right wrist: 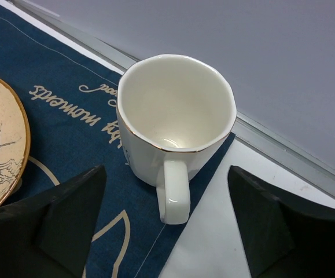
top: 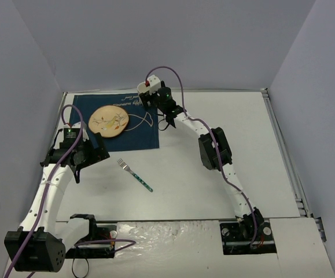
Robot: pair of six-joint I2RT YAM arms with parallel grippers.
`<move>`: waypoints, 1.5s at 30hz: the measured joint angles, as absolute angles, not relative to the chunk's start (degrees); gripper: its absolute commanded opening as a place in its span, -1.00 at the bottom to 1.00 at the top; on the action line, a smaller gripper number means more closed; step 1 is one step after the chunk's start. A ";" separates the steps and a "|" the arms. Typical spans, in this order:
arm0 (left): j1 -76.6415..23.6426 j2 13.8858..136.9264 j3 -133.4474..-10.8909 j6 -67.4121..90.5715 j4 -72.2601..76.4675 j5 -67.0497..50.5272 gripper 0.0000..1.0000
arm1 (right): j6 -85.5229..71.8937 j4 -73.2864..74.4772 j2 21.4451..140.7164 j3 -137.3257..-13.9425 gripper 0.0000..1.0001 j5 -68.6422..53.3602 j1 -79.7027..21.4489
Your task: Set the dinner table for one person
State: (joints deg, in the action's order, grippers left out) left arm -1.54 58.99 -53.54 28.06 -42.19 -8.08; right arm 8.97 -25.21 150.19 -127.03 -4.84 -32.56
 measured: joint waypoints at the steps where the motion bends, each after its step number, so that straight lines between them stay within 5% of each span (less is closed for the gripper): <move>1: -1.54 58.96 -53.54 28.44 -42.21 -8.06 0.94 | 8.84 -25.63 149.67 -126.09 0.88 -4.84 -32.52; 12: -6.58 58.37 -51.24 37.51 -43.66 -5.00 0.94 | 7.62 -26.64 123.44 -95.88 1.00 0.22 -31.83; 26: -29.90 65.27 -45.43 59.16 -38.01 4.50 0.93 | -4.75 -20.18 86.57 -59.99 1.00 12.38 -29.24; 34: -40.24 79.36 -46.63 70.48 -33.50 9.76 0.70 | -9.23 -12.96 69.71 -45.15 1.00 14.08 -28.48; 45: -42.31 87.00 -48.52 78.29 -31.29 12.96 0.12 | -10.76 -8.90 56.37 -38.39 1.00 14.15 -28.14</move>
State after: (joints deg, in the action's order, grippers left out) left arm -42.31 87.00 -48.52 78.29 -31.29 12.96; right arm -10.76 -8.90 56.37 -38.39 14.15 -28.14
